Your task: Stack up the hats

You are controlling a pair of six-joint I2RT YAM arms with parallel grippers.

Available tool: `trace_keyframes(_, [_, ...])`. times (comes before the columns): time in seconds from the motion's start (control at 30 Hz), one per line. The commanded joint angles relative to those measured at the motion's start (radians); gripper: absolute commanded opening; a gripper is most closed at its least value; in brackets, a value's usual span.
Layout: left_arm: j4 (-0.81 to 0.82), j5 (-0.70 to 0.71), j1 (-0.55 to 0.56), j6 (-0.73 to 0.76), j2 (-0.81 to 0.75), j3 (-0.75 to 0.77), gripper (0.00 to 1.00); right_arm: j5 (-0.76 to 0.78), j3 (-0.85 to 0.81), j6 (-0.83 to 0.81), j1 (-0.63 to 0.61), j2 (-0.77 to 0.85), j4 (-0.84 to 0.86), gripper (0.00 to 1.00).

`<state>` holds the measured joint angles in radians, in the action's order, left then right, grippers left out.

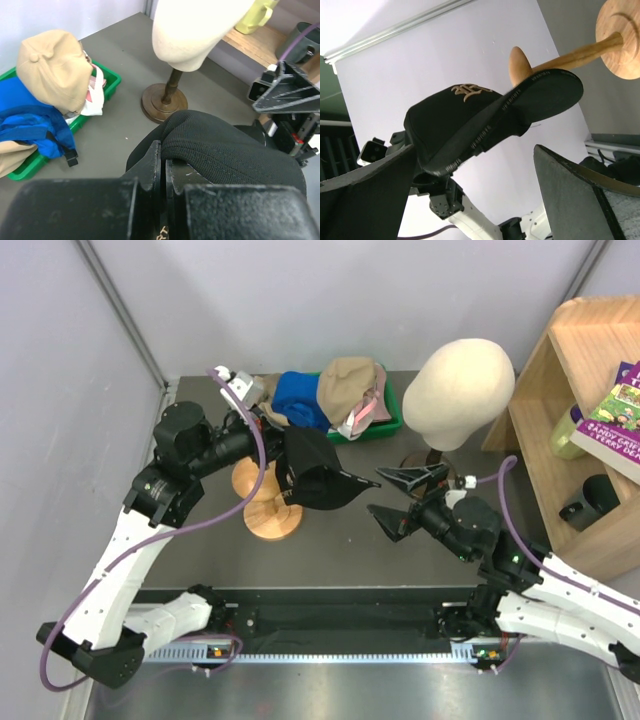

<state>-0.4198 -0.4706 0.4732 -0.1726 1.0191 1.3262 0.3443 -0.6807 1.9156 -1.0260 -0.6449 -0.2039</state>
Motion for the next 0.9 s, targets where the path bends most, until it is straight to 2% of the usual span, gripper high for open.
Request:
trace_keyframes(0.0, [0.078,-0.066,0.004,-0.011,-0.019,0.005,0.00,0.004,0.012,0.034,-0.016,-0.048,0.124,0.98])
trace_keyframes(0.13, [0.089,-0.120,0.004,-0.016,-0.019,-0.004,0.00,-0.024,0.021,0.034,-0.016,-0.113,0.196,0.93])
trace_keyframes(0.23, [0.098,-0.138,0.004,-0.024,-0.034,-0.013,0.00,-0.027,0.032,0.036,-0.016,-0.127,0.274,0.78])
trace_keyframes(0.27, [0.098,-0.134,0.004,-0.021,-0.040,-0.016,0.00,-0.022,0.033,0.034,-0.016,-0.127,0.279,0.67])
trace_keyframes(0.33, [0.087,-0.123,0.004,-0.015,-0.056,-0.024,0.00,-0.007,0.038,0.023,-0.016,-0.119,0.285,0.53])
trace_keyframes(0.37, [0.073,-0.109,0.004,-0.011,-0.059,-0.025,0.00,-0.002,0.041,0.019,-0.016,-0.111,0.282,0.38])
trace_keyframes(0.43, [0.059,-0.088,0.004,-0.011,-0.073,-0.033,0.01,0.012,0.046,0.011,-0.016,-0.093,0.273,0.24])
trace_keyframes(0.47, [0.049,-0.053,0.004,-0.013,-0.077,-0.035,0.06,0.019,0.049,0.007,-0.016,-0.088,0.267,0.11])
trace_keyframes(0.5, [0.027,-0.033,0.002,-0.013,-0.082,-0.035,0.32,0.024,0.050,0.003,-0.014,-0.081,0.262,0.04])
trace_keyframes(0.53, [0.007,-0.010,0.004,-0.007,-0.092,-0.032,0.47,0.042,0.050,-0.006,-0.016,-0.062,0.253,0.00])
trace_keyframes(0.63, [-0.077,0.131,0.004,0.053,-0.109,-0.009,0.78,0.100,0.041,-0.059,-0.016,-0.018,0.233,0.00])
trace_keyframes(0.67, [-0.101,0.179,0.004,0.067,-0.114,0.002,0.83,0.116,0.037,-0.081,-0.016,-0.004,0.225,0.00])
trace_keyframes(0.7, [-0.159,0.304,0.004,0.079,-0.117,0.027,0.86,0.133,0.023,-0.107,-0.016,0.022,0.221,0.00])
trace_keyframes(0.77, [-0.209,0.451,0.004,0.107,-0.117,0.050,0.97,0.192,-0.006,-0.206,-0.016,0.047,0.158,0.00])
trace_keyframes(0.8, [-0.229,0.654,0.004,0.110,-0.108,0.073,0.99,0.211,-0.046,-0.248,-0.016,0.063,0.132,0.00])
trace_keyframes(0.87, [-0.278,0.859,0.004,0.087,-0.093,0.096,0.99,0.275,-0.092,-0.358,-0.016,0.077,0.057,0.00])
